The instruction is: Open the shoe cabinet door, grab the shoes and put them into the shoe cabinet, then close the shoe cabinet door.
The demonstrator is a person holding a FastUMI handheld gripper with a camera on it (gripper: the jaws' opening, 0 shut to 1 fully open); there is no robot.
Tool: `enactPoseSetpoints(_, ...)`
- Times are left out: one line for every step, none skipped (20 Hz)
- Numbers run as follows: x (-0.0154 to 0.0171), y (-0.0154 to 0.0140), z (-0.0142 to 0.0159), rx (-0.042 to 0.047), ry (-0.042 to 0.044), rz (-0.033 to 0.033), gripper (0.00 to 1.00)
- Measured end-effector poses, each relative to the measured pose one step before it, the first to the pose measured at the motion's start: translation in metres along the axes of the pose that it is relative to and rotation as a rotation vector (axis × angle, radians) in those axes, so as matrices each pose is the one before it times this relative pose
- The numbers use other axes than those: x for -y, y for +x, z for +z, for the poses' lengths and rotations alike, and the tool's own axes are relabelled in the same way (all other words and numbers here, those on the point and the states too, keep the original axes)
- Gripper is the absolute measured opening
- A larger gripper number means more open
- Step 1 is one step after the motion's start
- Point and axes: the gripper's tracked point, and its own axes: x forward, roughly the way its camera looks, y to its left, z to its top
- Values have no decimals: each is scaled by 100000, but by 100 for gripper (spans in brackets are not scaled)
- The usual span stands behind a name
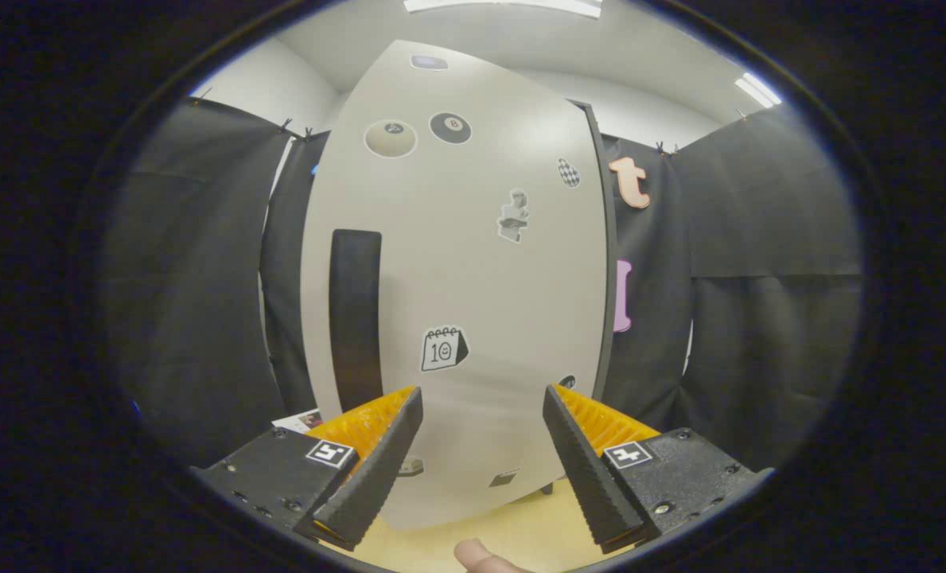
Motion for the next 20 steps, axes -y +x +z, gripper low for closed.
enactPoseSetpoints(-82,-464,-329,-133,239,313,99)
enactPoseSetpoints(-55,-732,-341,360,-219,330,99)
enactPoseSetpoints(-146,-833,-302,382,-729,405,99)
enactPoseSetpoints(-143,-805,-343,555,-536,900,99)
enactPoseSetpoints(23,-947,-293,769,140,903,99)
enactPoseSetpoints(194,-1038,-281,1287,647,465,99)
enactPoseSetpoints(123,-1050,-59,1648,685,461,99)
enactPoseSetpoints(208,-1200,-284,691,499,391,99)
enactPoseSetpoints(238,-1312,-189,1289,1098,828,99)
enactPoseSetpoints(242,-1086,148,1555,674,783,99)
enactPoseSetpoints(345,-1193,179,1431,-927,519,99)
enactPoseSetpoints(483,-1108,35,1076,-1366,60,99)
enactPoseSetpoints(306,-1236,-180,462,-1076,148,99)
enactPoseSetpoints(61,-1156,-476,105,-194,587,99)
enactPoseSetpoints(-56,-875,-397,882,608,778,99)
enactPoseSetpoints(-33,-620,-351,629,276,491,99)
enactPoseSetpoints(-82,-553,-367,-123,-206,481,99)
enactPoseSetpoints(-95,-324,-422,-695,-449,114,99)
enactPoseSetpoints(205,-236,-620,-1267,-610,-689,99)
enactPoseSetpoints(36,-92,-453,-118,-321,-861,99)
